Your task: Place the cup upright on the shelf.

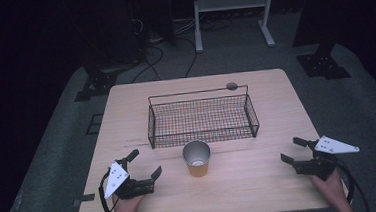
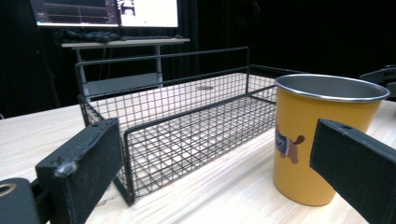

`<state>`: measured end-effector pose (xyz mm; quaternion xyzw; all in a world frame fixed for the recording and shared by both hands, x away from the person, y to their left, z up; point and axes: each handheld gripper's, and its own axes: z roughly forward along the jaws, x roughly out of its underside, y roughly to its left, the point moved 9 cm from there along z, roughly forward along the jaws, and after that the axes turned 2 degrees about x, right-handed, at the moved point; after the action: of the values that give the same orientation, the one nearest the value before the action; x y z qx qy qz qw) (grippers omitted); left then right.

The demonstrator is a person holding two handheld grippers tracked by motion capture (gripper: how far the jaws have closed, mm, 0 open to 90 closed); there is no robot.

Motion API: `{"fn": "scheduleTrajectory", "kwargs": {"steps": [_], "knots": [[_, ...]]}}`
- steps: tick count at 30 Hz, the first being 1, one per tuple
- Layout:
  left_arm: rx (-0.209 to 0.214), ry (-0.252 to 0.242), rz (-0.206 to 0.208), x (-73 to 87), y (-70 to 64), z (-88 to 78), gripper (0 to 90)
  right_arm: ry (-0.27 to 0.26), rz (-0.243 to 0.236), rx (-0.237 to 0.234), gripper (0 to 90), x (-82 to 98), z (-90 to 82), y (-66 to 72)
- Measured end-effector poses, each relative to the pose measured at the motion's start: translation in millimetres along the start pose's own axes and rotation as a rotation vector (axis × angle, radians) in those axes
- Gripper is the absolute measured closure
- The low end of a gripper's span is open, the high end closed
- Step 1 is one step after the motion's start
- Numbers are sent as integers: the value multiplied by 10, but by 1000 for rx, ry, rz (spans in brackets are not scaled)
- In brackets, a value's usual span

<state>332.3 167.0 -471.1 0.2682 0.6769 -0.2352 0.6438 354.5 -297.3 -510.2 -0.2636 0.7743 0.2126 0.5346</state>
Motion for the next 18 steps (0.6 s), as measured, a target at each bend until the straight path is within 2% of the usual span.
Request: {"fn": "scheduleTrajectory", "kwargs": {"steps": [18], "knots": [[59,13,25,1,-182,91,17,0,2,1,139,0,0,-3]]}}
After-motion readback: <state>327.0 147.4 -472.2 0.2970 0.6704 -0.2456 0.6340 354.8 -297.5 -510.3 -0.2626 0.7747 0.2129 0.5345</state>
